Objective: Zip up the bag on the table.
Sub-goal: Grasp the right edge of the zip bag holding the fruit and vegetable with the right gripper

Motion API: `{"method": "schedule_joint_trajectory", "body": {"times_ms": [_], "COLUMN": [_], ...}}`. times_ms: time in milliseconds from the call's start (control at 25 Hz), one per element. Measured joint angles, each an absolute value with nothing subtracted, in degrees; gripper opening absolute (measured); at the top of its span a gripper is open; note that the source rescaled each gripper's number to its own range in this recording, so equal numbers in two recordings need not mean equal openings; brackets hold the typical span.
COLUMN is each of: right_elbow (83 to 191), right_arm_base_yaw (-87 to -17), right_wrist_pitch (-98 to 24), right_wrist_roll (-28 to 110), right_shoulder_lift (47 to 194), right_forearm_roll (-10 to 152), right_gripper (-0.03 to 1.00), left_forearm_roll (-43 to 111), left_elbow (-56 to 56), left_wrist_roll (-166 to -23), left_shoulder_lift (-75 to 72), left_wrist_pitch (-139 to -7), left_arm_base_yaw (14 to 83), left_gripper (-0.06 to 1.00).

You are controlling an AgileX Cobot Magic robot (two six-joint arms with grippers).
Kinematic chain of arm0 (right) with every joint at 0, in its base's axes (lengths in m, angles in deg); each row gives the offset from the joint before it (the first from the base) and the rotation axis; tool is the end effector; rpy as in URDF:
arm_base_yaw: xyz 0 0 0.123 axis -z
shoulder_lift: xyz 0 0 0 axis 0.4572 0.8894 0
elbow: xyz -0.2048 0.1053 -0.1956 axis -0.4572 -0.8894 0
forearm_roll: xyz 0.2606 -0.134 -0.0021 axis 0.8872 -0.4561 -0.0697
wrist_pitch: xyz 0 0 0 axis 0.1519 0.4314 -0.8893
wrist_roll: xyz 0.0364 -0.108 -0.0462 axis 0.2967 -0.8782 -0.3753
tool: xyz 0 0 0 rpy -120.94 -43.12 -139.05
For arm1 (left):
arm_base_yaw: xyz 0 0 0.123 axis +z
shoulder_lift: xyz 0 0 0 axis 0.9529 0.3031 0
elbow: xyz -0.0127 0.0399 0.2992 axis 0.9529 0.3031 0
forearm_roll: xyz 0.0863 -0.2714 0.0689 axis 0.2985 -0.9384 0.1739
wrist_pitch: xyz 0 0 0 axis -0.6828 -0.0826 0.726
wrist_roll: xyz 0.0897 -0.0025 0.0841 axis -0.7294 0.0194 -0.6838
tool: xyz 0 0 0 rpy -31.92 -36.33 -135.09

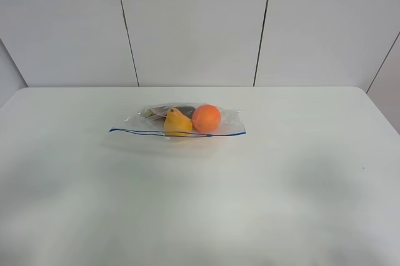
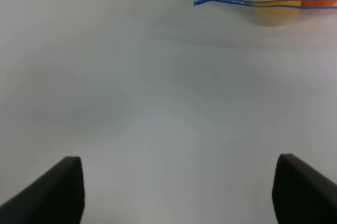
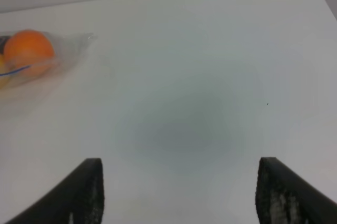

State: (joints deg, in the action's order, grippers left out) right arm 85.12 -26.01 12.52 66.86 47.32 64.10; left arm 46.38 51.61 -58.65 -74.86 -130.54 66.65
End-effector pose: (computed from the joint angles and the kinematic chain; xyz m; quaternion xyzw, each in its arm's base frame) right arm 0.0443 0.0010 0.2854 0.0305 0.8432 0.0174 0.5364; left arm 0.0428 -0.0064 0.2785 0.0325 0.8568 -0.0416 0.5130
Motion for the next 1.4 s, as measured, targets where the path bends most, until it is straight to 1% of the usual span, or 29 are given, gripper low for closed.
{"method": "schedule_joint_trajectory", "body": {"times_ms": [440,720,880,1120,1240,1400], "right_elbow": [85.3,88.2,90.0,91.6,91.6,91.9], "right_arm_base_yaw": [-26.0,-26.0,-26.0,-26.0,-26.0,-26.0], "right_wrist_pitch": [12.5,3.9,-2.4,-11.6,-15.3,-18.4], "right_wrist_roll": [66.9,66.9,66.9,66.9,65.2,58.2], "right_shoulder_lift": [47.3,49.0,57.8,77.2,87.7,101.0], "right_forearm_roll": [65.0,67.0,68.4,73.7,80.4,92.0], "right_gripper": [1.00,1.00,0.99,0.99,0.99,0.99], "left_forearm_roll": [46.4,46.4,46.4,46.4,46.6,46.6], "left_elbow": [51.6,51.6,51.6,51.6,51.6,51.6], "left_wrist_roll": [-58.7,-60.1,-60.1,-60.1,-60.1,-60.1], "left_shoulder_lift": [-74.9,-74.9,-74.9,-74.9,-74.9,-74.9], "left_wrist_pitch": [-130.5,-130.5,-130.5,-130.5,-130.5,-130.5], "left_arm_base_yaw": [66.6,66.6,66.6,66.6,66.6,66.6], "left_gripper": [0.88,0.88,0.88,0.88,0.88,0.88]}}
